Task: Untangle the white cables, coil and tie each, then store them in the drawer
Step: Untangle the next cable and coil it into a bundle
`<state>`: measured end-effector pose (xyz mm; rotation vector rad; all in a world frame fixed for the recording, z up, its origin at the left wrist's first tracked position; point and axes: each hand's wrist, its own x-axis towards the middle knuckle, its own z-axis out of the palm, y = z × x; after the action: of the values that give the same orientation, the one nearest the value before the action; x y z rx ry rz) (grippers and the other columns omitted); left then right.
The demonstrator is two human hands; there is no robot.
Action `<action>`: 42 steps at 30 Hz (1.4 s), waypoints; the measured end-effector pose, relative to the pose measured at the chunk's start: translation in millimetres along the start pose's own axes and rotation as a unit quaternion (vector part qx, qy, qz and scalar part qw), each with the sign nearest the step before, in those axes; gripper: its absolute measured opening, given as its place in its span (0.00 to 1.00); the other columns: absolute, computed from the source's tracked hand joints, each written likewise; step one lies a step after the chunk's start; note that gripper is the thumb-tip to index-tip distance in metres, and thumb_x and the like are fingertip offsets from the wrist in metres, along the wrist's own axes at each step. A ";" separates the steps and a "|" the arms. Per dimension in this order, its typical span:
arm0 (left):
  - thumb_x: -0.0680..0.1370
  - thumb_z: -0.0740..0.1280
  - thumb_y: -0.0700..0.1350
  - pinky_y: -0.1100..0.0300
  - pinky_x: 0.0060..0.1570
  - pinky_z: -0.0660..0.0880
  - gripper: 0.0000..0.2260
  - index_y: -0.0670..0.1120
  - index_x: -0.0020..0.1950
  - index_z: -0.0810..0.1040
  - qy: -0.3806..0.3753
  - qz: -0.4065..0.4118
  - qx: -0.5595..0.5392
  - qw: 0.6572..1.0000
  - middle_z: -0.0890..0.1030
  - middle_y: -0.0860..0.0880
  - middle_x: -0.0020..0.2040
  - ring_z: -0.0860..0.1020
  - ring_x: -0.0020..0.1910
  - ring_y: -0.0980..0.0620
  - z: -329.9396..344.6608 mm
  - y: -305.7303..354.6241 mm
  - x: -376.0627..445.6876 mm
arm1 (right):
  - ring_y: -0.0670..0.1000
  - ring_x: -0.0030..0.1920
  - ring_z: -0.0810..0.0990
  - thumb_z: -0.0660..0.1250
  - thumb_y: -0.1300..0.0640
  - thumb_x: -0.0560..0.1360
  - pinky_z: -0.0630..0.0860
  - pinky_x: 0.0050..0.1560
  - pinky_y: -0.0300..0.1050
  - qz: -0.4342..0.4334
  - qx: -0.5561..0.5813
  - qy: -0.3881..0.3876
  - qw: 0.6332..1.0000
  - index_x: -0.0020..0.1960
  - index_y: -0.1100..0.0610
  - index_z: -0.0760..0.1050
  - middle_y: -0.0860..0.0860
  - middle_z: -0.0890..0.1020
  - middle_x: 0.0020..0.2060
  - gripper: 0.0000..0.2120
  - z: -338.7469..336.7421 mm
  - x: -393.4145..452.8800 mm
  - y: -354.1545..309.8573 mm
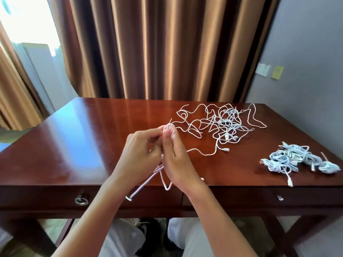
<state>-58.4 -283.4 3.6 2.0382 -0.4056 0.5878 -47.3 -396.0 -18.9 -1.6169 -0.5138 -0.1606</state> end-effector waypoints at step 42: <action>0.78 0.68 0.40 0.69 0.28 0.72 0.08 0.42 0.42 0.85 0.125 -0.186 -0.389 0.893 0.80 0.46 0.31 0.72 0.26 0.58 2.6 42.2 -5.3 | 0.43 0.38 0.80 0.63 0.51 0.79 0.77 0.40 0.36 -0.078 0.062 0.042 0.994 0.47 0.54 0.73 0.43 0.79 0.39 0.07 -31.1 -28.8 -48.0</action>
<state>-83.4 -306.5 29.3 1.1988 -0.0578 0.3559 -86.7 -431.5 16.9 -1.4430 -0.5740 -0.3064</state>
